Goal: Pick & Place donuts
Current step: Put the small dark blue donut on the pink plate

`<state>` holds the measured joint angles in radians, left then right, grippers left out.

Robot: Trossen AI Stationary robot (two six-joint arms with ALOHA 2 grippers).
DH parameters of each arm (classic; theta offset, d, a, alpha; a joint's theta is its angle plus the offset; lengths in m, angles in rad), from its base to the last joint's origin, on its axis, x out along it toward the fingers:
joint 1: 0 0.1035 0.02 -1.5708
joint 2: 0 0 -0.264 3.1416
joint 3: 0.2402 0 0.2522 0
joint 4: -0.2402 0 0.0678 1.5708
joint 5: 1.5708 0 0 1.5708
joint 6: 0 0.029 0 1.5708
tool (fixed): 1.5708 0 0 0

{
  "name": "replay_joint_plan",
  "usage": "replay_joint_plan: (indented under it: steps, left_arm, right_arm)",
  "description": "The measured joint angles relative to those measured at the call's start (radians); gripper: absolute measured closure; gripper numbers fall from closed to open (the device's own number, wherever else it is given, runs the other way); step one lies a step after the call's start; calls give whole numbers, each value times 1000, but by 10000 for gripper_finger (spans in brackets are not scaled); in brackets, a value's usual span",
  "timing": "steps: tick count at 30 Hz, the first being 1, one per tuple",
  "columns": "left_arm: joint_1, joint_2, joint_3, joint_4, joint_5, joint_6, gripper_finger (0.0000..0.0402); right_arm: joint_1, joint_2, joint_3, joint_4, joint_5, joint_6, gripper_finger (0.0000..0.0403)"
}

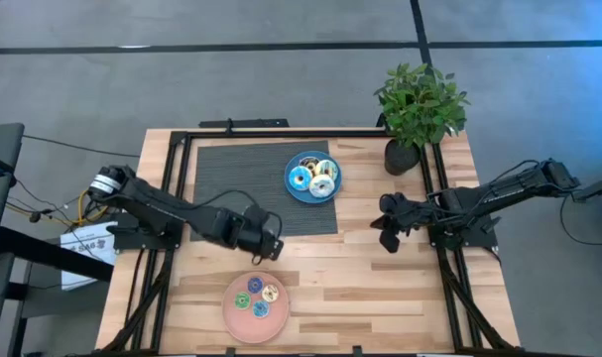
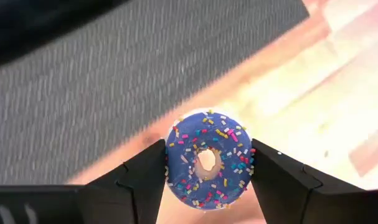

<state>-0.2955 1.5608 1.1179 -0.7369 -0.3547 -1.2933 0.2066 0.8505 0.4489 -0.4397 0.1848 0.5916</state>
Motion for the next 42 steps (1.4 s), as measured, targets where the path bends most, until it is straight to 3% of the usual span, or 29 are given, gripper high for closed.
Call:
replay_joint_plan:
  steps: [10,18,22,33,42]
  left_arm:
    - [-264,2,20,-36,-47,-319,196]
    - [-438,62,20,103,-109,-488,196]
    - [-480,134,51,162,-85,-500,196]
    - [-555,352,252,-19,70,-623,196]
    - [-566,441,274,-33,133,-646,196]
  right_arm:
    - [0,0,0,31,0,37,402]
    - [0,12,0,36,40,107,402]
    - [0,50,-1,51,54,152,402]
    - [2,192,-1,118,49,246,402]
    - [2,202,0,185,47,247,402]
